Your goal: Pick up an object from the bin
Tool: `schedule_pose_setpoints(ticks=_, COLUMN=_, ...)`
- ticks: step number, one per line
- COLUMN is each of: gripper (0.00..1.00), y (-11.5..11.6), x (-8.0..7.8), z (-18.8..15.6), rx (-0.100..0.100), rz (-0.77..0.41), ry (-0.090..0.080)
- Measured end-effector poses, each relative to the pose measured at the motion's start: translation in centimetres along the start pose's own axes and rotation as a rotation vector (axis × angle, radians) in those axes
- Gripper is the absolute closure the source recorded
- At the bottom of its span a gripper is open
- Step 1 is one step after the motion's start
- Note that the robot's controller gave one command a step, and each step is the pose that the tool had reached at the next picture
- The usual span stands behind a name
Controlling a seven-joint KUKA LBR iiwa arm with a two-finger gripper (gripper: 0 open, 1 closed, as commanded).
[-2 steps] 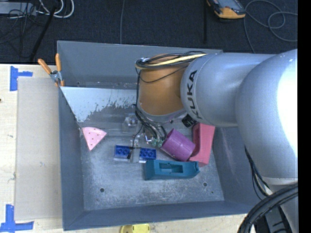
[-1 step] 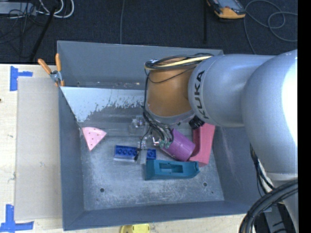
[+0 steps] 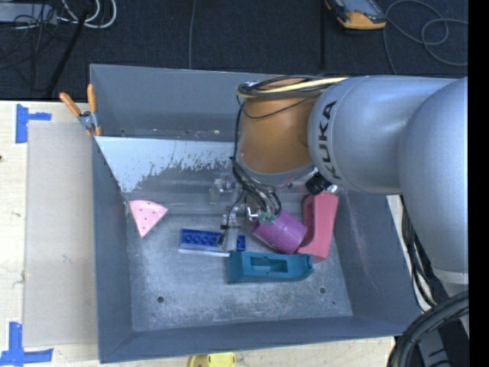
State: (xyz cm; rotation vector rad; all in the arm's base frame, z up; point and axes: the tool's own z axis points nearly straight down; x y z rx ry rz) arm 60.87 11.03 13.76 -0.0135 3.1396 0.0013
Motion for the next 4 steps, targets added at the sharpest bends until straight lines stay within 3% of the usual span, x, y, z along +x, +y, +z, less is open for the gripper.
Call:
schedule_pose_setpoints(ticks=1, gripper=0.0, y=0.07, x=1.89, z=7.25, rx=0.002, rz=0.044, ry=0.011)
schedule_pose_setpoints(ticks=2, gripper=1.0, y=-0.33, x=1.58, z=6.72, rx=-0.001, rz=0.044, ry=0.002)
schedule_pose_setpoints(ticks=4, gripper=1.0, y=-0.42, x=1.8, z=6.28, rx=0.001, rz=0.045, ry=0.009)
